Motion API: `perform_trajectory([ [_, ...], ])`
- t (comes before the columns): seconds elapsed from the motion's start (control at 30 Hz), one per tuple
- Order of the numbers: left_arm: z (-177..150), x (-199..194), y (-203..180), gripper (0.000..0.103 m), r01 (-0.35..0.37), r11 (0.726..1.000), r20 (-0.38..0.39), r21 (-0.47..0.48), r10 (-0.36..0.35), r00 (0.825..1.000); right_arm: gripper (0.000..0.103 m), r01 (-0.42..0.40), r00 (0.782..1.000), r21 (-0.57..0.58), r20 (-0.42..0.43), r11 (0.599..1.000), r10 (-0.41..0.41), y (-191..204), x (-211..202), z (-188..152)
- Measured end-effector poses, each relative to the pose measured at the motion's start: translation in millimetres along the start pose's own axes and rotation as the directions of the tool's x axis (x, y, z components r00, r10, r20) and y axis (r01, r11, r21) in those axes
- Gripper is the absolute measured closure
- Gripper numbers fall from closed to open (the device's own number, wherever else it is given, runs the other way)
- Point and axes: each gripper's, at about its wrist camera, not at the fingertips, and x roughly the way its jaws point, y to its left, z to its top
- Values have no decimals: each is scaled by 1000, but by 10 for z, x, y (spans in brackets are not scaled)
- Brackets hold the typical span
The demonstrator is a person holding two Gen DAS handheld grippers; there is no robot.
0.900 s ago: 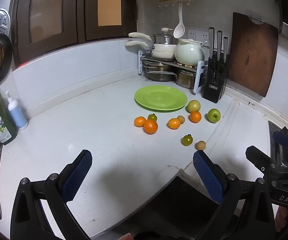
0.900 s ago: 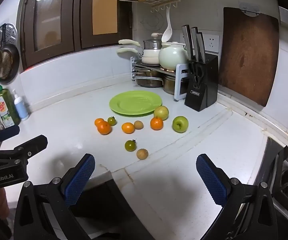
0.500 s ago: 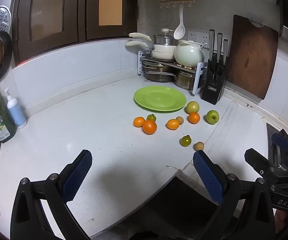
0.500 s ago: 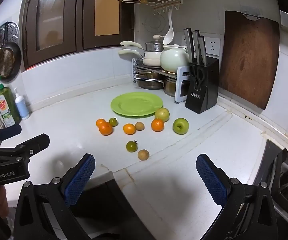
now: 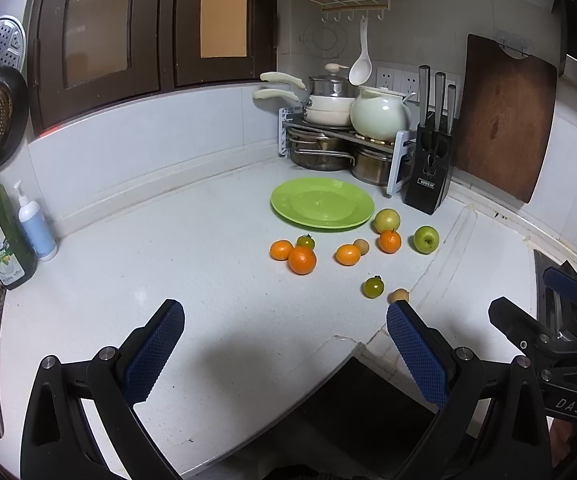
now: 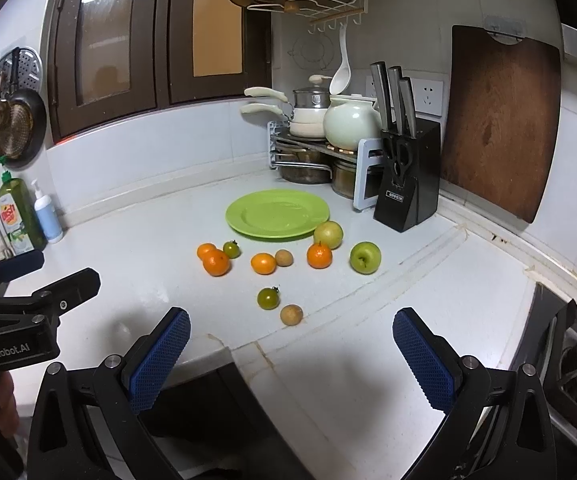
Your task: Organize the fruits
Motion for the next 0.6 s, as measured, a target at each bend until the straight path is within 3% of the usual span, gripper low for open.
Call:
perform_trajectory([
  [0.6, 49, -35, 15, 0, 7, 1000, 1, -2, -7, 1000, 1, -3, 1000, -5, 15, 1000, 3, 10, -30, -8],
])
